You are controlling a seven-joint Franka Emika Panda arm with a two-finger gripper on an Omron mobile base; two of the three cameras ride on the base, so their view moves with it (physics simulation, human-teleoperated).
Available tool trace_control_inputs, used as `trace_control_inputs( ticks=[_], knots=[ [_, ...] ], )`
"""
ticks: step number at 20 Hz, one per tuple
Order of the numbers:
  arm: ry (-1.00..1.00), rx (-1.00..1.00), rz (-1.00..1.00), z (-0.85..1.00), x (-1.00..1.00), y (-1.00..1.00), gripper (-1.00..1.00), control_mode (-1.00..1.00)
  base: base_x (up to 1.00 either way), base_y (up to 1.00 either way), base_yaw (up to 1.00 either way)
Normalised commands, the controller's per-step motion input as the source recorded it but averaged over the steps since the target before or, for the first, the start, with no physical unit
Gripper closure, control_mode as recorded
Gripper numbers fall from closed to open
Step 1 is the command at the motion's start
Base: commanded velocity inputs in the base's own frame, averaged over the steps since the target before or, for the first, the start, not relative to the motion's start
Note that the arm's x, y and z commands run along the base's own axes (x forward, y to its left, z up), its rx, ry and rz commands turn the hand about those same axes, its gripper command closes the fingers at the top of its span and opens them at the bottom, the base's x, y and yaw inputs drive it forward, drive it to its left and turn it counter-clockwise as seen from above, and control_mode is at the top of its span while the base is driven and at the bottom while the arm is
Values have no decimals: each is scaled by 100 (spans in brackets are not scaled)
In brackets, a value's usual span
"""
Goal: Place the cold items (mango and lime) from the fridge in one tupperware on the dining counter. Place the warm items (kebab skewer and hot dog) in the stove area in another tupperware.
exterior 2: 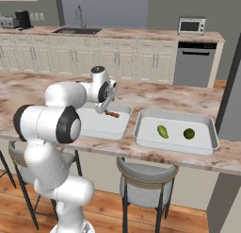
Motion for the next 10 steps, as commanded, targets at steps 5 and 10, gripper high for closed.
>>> trace_control_inputs(
  ticks=[5, 10],
  knots=[
    [-8, -8, 0, 100, -100, 0, -100, -100, 0, 0, 0],
    [0, 0, -1, 98, -100, 0, -100, -100, 0, 0, 0]
  ],
)
